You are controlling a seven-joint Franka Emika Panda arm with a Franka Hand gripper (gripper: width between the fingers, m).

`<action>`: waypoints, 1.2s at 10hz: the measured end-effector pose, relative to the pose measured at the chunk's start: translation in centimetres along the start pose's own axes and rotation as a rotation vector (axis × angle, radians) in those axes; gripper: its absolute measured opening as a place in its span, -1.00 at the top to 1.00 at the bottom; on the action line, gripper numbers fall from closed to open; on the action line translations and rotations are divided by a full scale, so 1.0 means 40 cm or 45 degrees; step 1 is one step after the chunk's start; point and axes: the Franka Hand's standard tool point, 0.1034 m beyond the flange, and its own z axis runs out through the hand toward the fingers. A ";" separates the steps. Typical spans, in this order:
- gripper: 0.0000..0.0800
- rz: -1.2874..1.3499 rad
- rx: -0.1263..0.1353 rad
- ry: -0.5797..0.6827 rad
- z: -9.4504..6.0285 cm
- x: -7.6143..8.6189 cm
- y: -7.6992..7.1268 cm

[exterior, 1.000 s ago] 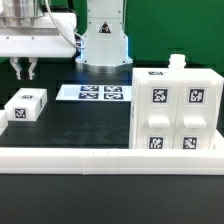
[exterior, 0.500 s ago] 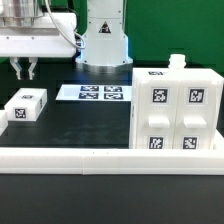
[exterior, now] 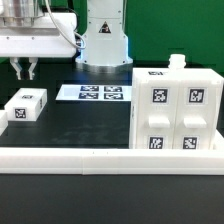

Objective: Assemble cabinet

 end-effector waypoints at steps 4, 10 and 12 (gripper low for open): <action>0.67 -0.005 -0.002 0.004 -0.003 0.009 0.000; -0.79 -0.005 -0.002 0.004 -0.003 0.009 0.000; -0.99 -0.005 -0.002 0.004 -0.003 0.009 0.000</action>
Offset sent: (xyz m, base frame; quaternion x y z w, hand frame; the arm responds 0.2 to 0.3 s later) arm 0.0000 0.0000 0.0000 0.0000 0.0000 0.0000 1.0000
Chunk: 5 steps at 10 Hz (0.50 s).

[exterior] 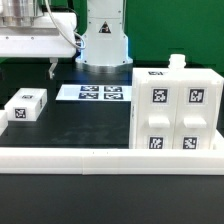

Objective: Assemble cabinet

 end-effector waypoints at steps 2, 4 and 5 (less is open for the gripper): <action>-0.99 0.002 0.000 -0.006 0.007 -0.005 0.005; -0.99 -0.002 -0.012 -0.013 0.035 -0.017 0.002; -0.99 -0.004 -0.018 -0.023 0.057 -0.029 0.002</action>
Offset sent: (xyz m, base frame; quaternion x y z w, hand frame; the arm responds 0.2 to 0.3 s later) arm -0.0078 0.0082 -0.0236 -0.0006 0.0213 0.0154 0.9997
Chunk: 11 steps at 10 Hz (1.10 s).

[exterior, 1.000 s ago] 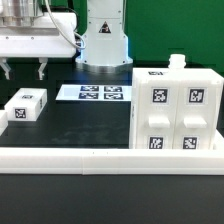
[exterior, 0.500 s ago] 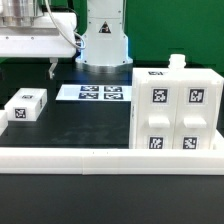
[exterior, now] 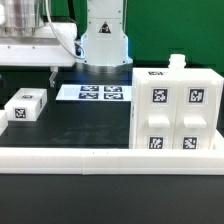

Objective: Assemble cabinet

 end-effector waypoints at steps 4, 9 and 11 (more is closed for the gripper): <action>-0.99 -0.011 -0.017 -0.033 0.062 -0.024 0.008; -0.99 -0.020 -0.024 -0.041 0.083 -0.028 0.004; -0.40 -0.021 -0.024 -0.041 0.083 -0.028 0.004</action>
Offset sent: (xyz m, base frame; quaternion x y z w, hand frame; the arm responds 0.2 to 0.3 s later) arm 0.0016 -0.0026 -0.0251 0.0065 0.0162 -0.0025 0.9998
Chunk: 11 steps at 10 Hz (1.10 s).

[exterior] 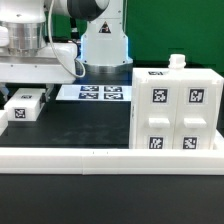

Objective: Assemble cabinet

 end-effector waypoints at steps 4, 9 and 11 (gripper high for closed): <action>-0.40 0.000 0.000 0.000 0.000 0.000 0.000; -0.41 -0.011 0.036 0.068 -0.137 0.030 -0.046; -0.41 0.038 0.075 0.079 -0.206 0.044 -0.093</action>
Offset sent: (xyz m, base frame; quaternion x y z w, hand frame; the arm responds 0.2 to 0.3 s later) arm 0.0000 0.0000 0.0000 0.0000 0.0000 0.0000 1.0000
